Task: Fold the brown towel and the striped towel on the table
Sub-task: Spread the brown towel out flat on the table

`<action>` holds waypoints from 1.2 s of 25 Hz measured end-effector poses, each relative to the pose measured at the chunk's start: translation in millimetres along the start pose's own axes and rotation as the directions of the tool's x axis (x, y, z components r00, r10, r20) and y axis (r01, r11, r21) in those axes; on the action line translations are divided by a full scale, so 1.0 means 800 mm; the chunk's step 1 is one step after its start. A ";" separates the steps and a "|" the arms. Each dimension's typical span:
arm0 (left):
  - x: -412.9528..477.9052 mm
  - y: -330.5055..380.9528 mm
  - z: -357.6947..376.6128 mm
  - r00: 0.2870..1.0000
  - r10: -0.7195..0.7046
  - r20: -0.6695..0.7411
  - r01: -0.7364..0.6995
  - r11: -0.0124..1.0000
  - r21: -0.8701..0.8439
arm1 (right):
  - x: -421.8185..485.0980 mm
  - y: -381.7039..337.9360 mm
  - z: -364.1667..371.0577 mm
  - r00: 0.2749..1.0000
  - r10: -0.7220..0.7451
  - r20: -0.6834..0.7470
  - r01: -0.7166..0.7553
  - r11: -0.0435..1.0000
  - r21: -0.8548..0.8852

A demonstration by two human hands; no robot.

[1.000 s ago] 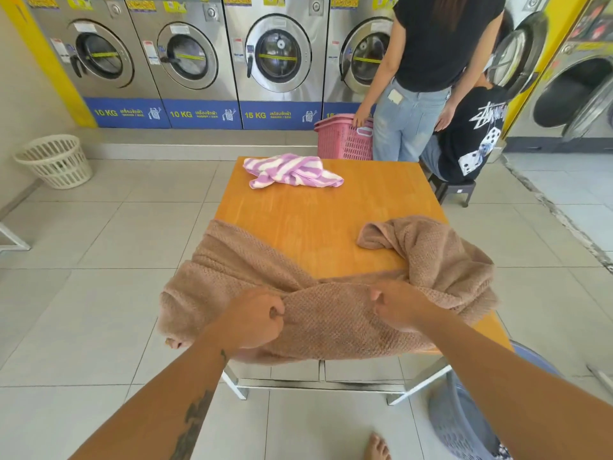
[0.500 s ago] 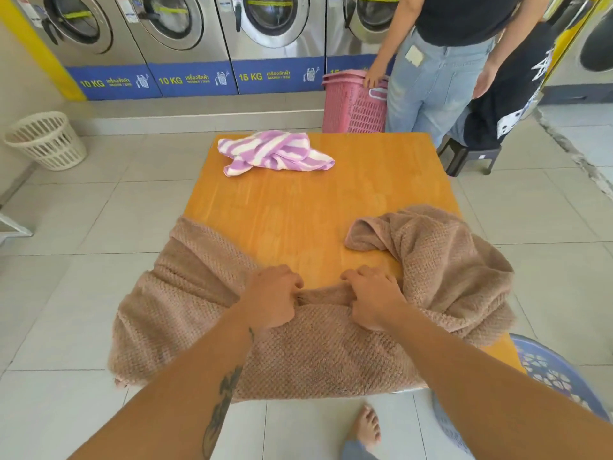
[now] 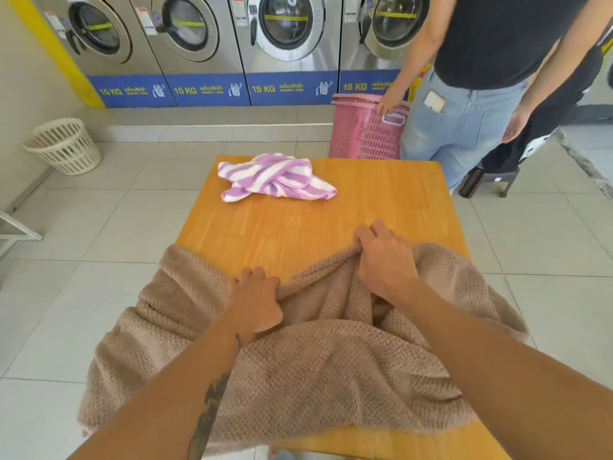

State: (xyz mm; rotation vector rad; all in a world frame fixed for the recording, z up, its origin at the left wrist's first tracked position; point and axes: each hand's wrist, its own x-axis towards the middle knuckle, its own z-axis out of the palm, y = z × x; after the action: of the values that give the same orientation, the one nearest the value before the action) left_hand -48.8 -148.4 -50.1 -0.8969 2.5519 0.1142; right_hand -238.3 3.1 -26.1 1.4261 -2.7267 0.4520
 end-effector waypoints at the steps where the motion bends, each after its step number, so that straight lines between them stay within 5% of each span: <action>1: 0.013 -0.008 -0.014 0.998 -0.040 -0.045 0.042 0.999 0.028 | 0.011 0.003 -0.003 0.996 0.040 0.079 -0.040 0.999 0.003; 3: 0.044 -0.030 -0.043 0.984 -0.125 -0.128 0.126 0.992 0.005 | 0.029 0.003 -0.006 0.927 0.102 0.362 -0.094 0.995 -0.039; 5: 0.077 -0.049 -0.076 0.953 -0.161 -0.257 0.130 0.983 -0.132 | 0.038 0.002 0.003 0.869 0.137 0.475 -0.105 0.990 -0.094; 9: 0.153 -0.078 -0.132 0.860 -0.148 -0.488 -0.004 0.955 -0.297 | 0.084 -0.009 0.008 0.967 0.189 0.170 -0.192 0.981 0.007; 12: 0.179 -0.081 -0.135 0.935 -0.142 -0.326 0.057 0.965 -0.257 | 0.121 -0.005 0.009 0.882 0.273 0.384 -0.376 0.900 0.223; 14: 0.174 -0.061 -0.112 0.977 -0.120 -0.177 0.094 0.985 -0.148 | 0.119 0.015 0.014 0.851 0.392 0.350 -0.469 0.867 0.170; 17: 0.150 -0.004 -0.077 0.962 0.156 -0.225 -0.192 0.970 -0.147 | 0.085 0.051 0.016 0.824 0.479 0.302 -0.443 0.878 -0.182; 19: 0.133 0.040 -0.057 0.908 0.320 -0.271 -0.382 0.897 -0.222 | 0.059 0.065 0.022 0.768 0.491 0.411 -0.421 0.871 -0.252; 22: 0.111 0.103 -0.031 0.875 0.435 -0.212 -0.483 0.813 -0.325 | 0.035 0.071 0.030 0.703 0.510 0.495 -0.395 0.859 -0.324; 25: 0.094 0.146 -0.009 0.888 0.411 -0.206 -0.456 0.843 -0.286 | 0.019 0.078 0.027 0.748 0.482 0.456 -0.359 0.872 -0.333; 30: 0.082 0.211 -0.027 0.819 0.360 -0.447 -0.490 0.844 -0.217 | 0.000 0.139 -0.021 0.868 0.479 0.129 -0.472 0.878 -0.081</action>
State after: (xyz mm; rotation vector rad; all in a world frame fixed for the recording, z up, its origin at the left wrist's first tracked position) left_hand -206.4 -57.8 -68.7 -0.4493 3.1460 0.5605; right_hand -330.3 67.3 -36.6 0.7827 -3.1805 0.2985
